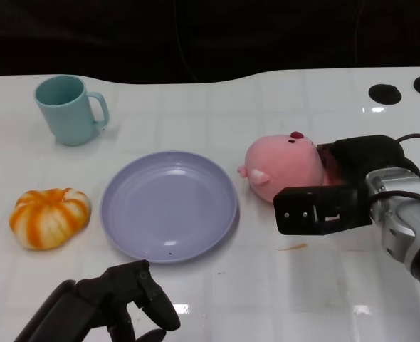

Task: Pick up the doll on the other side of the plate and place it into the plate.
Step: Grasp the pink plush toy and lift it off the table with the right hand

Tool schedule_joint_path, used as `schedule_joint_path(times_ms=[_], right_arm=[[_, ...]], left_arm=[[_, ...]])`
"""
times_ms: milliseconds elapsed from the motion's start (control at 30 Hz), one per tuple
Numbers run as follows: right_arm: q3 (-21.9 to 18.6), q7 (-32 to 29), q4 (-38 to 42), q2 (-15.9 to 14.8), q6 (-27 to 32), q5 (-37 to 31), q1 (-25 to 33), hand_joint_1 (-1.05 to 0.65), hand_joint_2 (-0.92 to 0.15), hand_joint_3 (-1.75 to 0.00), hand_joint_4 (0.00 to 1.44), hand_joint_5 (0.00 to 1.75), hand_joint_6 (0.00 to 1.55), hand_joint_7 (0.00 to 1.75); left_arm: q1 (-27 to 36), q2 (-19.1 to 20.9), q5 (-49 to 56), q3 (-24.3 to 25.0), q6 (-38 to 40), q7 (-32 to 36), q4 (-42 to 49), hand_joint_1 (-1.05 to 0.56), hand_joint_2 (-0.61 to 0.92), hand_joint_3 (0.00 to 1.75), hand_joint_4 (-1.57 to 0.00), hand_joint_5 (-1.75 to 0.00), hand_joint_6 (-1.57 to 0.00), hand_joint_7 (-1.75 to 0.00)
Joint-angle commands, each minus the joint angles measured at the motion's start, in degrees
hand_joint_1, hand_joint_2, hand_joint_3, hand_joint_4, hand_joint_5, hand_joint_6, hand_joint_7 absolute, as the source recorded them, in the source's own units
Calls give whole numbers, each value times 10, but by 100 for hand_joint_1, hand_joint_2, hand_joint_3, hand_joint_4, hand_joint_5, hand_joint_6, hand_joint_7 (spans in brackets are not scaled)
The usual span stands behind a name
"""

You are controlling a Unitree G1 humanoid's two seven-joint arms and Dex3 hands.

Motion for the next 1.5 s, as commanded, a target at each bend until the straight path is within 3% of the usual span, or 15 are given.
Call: schedule_joint_path(times_ms=[33, 100, 200, 300, 333, 433, 600, 800, 900, 933, 1000, 1033, 1200, 1300, 1500], right_arm=[[7, -35, 34, 6, -40, 8, 17, -50, -92, -3, 56, 34, 83, 6], [4, -63, 40, 4, -67, 17, 20, -40, -91, -2, 65, 39, 97, 8], [-5, -92, 44, -4, -101, 33, 23, -35, -91, 0, 90, 42, 112, 5], [-8, -108, 47, -4, -103, 37, 24, -34, -92, -5, 83, 135, 113, 1], [-8, -97, 45, -3, -93, 38, 22, -34, -92, -9, 80, 142, 110, 1], [-11, -56, 32, -4, -68, 44, 18, -36, -92, -25, 74, 140, 98, 0], [-31, -7, -10, -19, -58, 71, 27, -32, -92, -25, 74, 143, 103, 3], [-62, -24, -76, -38, -52, 88, 57, -28, -92, -23, 78, 153, 110, 5], [-83, -46, -116, -48, -66, 99, 80, -24, -90, -21, 82, 168, 115, 5], [-91, -64, -125, -50, -77, 104, 89, -22, -87, -29, 85, 172, 117, 41], [-107, -117, -135, -51, -111, 110, 106, -22, -76, -46, 90, 174, 87, 132], [-114, -141, -136, -51, -127, 113, 112, -22, -73, -51, 91, 174, 79, 157], [-141, -176, -141, -44, -142, 131, 119, -28, -70, -60, 95, 175, 71, 174], [-154, -180, -147, -38, -142, 142, 119, -25, -51, -104, 95, 175, 74, 175], [-178, -176, -180, -27, -148, 170, 127, -23, -39, -132, 96, 175, 78, 175]], left_arm=[[3, 7, 4, 0, -2, -4, -10, -22, 71, 81, -67, -166, -61, -131], [2, 6, 3, -1, 0, -3, -11, -22, 71, 81, -66, -167, -61, -131], [0, 7, 3, -3, 6, -4, -15, -21, 71, 81, -65, -167, -61, -131], [-1, 7, 3, -4, 11, -5, -18, -21, 71, 82, -66, -167, -61, -131], [0, 8, 6, -6, 10, -4, -19, -21, 71, 82, -66, -167, -61, -131], [2, 6, 8, -9, 5, -3, -19, -21, 71, 82, -66, -168, -61, -132], [5, 0, 17, -19, 10, 2, -24, -20, 70, 83, -66, -167, -62, -131], [14, -6, 25, -28, 0, 7, -27, -19, 69, 84, -68, -169, -62, -132], [24, -6, 26, -27, -2, 6, -35, -19, 68, 87, -68, -171, -61, -133], [27, -5, 30, -27, -2, 6, -38, -20, 68, 87, -67, -171, -61, -133], [32, -3, 37, -26, 1, 4, -44, -22, 68, 87, -65, -171, -60, -133], [33, -3, 40, -25, 4, 4, -46, -23, 68, 87, -65, -171, -60, -133], [28, -9, 40, -23, 16, 5, -49, -21, 68, 86, -65, -173, -61, -133], [24, -4, 42, -22, 9, 2, -45, -22, 68, 86, -64, -172, -61, -132], [26, -1, 43, -24, 2, 1, -42, -22, 68, 87, -65, -170, -61, -131]])
